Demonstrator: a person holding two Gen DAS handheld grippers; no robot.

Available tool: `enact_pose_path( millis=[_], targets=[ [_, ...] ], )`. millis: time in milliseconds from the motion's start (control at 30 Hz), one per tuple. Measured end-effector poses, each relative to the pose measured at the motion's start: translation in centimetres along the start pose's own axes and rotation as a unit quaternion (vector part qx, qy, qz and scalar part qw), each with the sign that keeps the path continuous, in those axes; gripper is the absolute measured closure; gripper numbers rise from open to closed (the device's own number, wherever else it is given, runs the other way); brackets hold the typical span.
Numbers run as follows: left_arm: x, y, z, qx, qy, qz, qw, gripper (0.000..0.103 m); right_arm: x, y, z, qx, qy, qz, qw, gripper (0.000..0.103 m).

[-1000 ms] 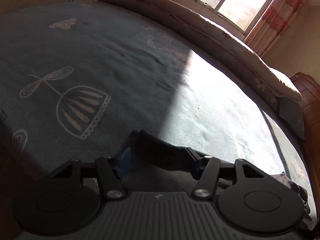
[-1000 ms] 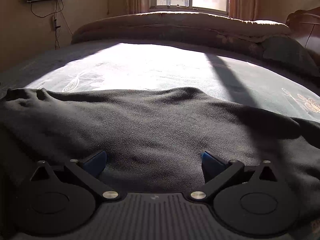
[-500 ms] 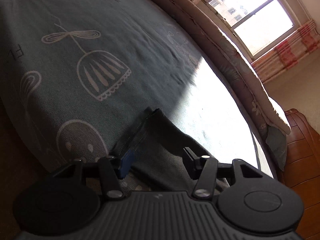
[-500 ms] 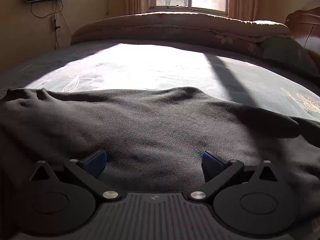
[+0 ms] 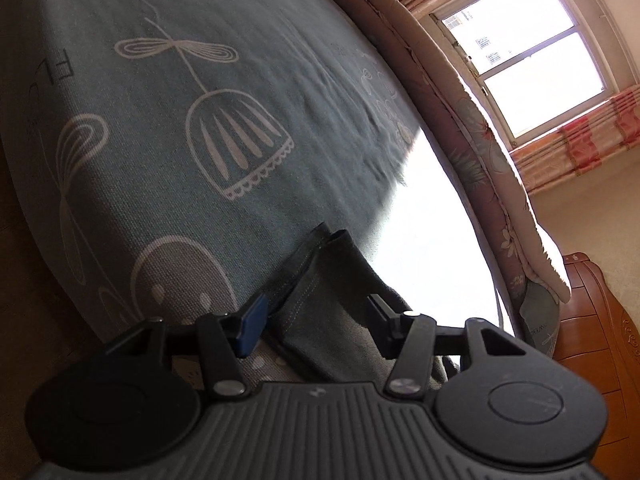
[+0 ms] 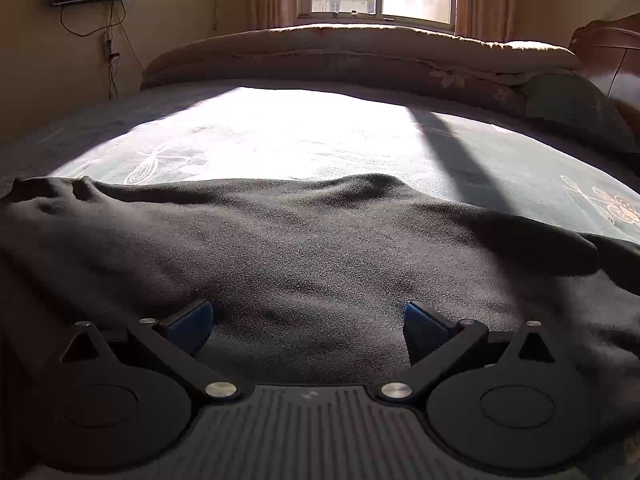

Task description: Fold clothes

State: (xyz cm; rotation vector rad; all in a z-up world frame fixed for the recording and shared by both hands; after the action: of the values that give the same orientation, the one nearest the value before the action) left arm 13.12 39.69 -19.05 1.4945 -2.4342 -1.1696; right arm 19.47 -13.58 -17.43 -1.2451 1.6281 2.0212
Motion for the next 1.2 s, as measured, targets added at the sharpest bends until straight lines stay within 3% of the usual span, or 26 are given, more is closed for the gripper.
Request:
enact_pose_path(
  millis=[100,233,300,367,433,667,733,800,967,1100,1167,1200],
  targets=[
    [-0.1,-0.4,-0.3,-0.008,-0.017,0.012,0.9997,0.049,0.0,0.0,0.0,0.001,0.000,0.000,1.000,0.000],
    [1.1,-0.6,-1.9,-0.052,-0.097,0.036,0.9932,0.053,0.0,0.0,0.0,0.001,0.000,0.001,1.000,0.000],
    [2.2,-0.8,-2.9,-0.099,-0.161,0.045,0.9810,0.064,0.0,0.0,0.0,0.002,0.000,0.000,1.000,0.000],
    [2.6,-0.5,-2.9,-0.113,-0.173,0.045,0.9774,0.088,-0.1,0.0,0.0,0.003,0.001,0.000,1.000,0.000],
    [2.8,-0.1,-2.7,-0.120,-0.176,0.043,0.9762,0.093,-0.1,0.0,0.0,0.003,0.002,0.001,1.000,0.000],
    [3.7,1.4,-2.2,-0.145,-0.184,0.036,0.9715,0.092,-0.1,0.1,0.2,0.007,0.005,0.006,1.000,0.000],
    [3.3,1.7,-1.8,-0.136,-0.167,0.029,0.9761,0.086,-0.1,0.0,0.2,0.008,0.006,0.007,1.000,0.000],
    [2.3,2.0,-2.2,-0.134,-0.159,0.005,0.9780,0.086,-0.1,0.0,0.3,0.008,0.005,0.007,1.000,0.000],
    [0.5,2.3,-5.7,-0.140,-0.213,-0.030,0.9664,0.076,-0.1,0.0,0.3,0.008,0.004,0.007,1.000,0.000],
    [1.9,-0.7,-8.6,-0.099,-0.244,0.029,0.9644,0.065,-0.1,0.0,0.3,0.008,0.005,0.007,1.000,0.000],
    [2.6,-3.2,-8.5,-0.106,-0.238,0.064,0.9634,0.064,-0.1,0.0,0.2,0.008,0.005,0.007,1.000,0.000],
    [2.4,-4.1,-8.3,-0.114,-0.239,0.060,0.9623,0.064,-0.1,0.0,0.2,0.008,0.005,0.007,1.000,0.000]
  ],
)
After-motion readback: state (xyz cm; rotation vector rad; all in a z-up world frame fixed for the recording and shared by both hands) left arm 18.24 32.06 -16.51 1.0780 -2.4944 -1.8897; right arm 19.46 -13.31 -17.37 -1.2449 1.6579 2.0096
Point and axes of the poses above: each gripper's, at about its wrist camera, not at the fingertips, and y roughly against the way its jaws point, z to its left, x to its underside, the point moved 9 cm from there along -y, roughly the way its jaws point, and after that the axes turned 6 degrees about z, right-handed, at the moved point
